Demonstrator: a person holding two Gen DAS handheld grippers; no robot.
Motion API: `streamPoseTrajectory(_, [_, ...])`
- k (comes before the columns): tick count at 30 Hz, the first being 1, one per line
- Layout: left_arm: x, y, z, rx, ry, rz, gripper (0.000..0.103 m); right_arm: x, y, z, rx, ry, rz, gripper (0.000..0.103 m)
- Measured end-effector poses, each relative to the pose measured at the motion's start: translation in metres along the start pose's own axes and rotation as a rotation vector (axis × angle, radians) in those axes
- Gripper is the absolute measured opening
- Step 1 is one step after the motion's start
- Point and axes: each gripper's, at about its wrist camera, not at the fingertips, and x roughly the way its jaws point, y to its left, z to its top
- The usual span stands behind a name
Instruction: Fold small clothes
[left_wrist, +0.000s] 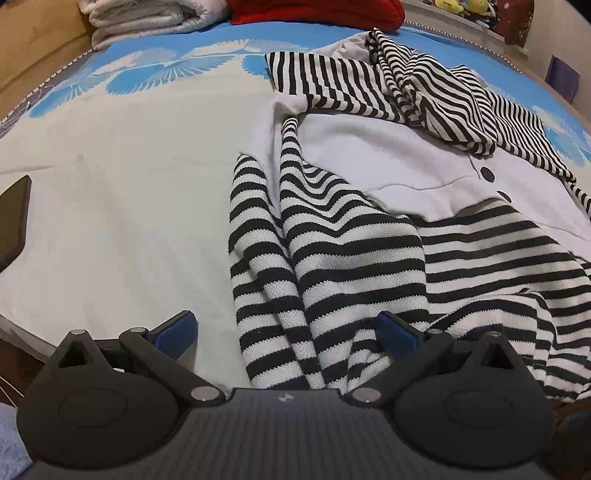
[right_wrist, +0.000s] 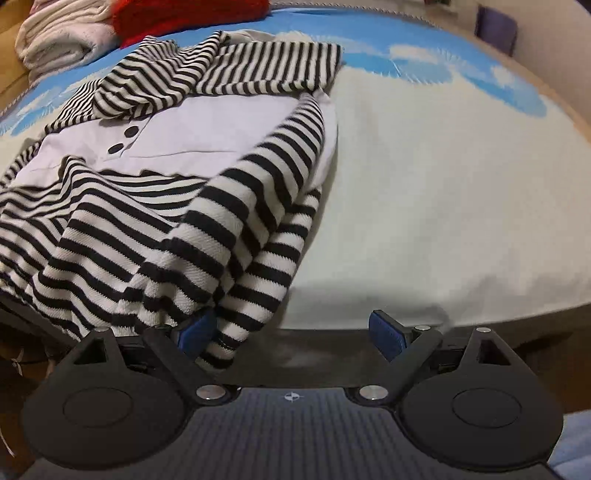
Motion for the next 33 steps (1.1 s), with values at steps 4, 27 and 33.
streamPoseTrajectory(4, [0.001,-0.005,-0.001,0.013,-0.012,0.003,0.103,0.005,-0.010,-0.001,0.082,0.026,0.047,0.090])
streamPoseTrajectory(27, [-0.004,-0.006,-0.008,0.039,-0.008,-0.007,0.103,-0.046,0.006,0.033,0.102,-0.107,0.123,0.001])
streamPoseTrajectory(33, [-0.008,0.004,-0.006,0.010,0.012,-0.020,0.103,-0.037,0.013,0.031,0.078,-0.085,0.096,0.001])
